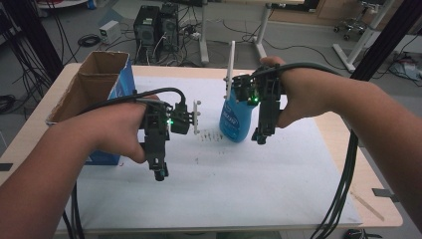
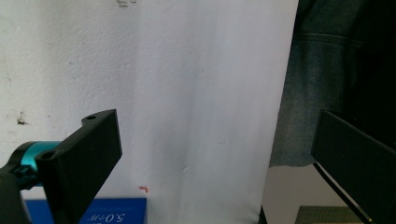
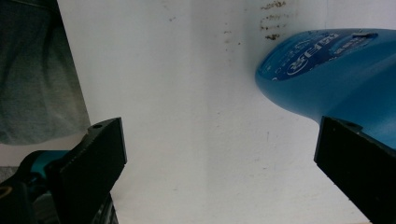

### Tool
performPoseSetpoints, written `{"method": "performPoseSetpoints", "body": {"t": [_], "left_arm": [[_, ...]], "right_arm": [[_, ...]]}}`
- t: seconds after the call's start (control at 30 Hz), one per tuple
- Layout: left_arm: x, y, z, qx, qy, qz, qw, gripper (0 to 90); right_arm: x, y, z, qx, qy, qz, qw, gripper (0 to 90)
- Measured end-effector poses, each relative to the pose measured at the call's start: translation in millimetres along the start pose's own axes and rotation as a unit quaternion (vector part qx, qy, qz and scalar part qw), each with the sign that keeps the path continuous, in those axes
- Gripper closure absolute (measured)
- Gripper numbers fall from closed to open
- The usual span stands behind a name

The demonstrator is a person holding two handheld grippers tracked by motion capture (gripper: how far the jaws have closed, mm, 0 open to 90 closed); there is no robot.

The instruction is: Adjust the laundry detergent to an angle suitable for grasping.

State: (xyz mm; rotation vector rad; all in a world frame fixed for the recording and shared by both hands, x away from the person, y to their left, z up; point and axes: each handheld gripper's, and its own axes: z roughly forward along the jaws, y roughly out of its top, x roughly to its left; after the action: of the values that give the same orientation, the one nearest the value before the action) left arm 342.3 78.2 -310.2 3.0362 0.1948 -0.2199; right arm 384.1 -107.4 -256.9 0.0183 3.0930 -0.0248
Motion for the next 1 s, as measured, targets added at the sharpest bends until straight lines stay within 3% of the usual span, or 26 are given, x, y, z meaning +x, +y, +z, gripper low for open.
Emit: {"method": "performPoseSetpoints", "body": {"t": [0.2, 0.33, 1.0], "left_arm": [[-0.8, -0.6, 0.5, -0.007, -0.002, -0.007, 0.9999, 1.7], [-0.3, 0.2, 1.0, 0.002, 0.001, -0.004, 1.0000, 1.7], [4.0, -2.1, 2.5, -0.002, -0.004, 0.001, 1.0000, 1.7]], "right_arm": [[3.0, 1.5, 0.0, 0.000, -0.002, -0.005, 1.0000, 1.3], [4.2, -0.6, 0.3, -0.002, -0.001, -0.002, 1.0000, 1.3], [1.7, -3.1, -0.5, -0.006, 0.002, 0.004, 1.0000, 1.3]]}}
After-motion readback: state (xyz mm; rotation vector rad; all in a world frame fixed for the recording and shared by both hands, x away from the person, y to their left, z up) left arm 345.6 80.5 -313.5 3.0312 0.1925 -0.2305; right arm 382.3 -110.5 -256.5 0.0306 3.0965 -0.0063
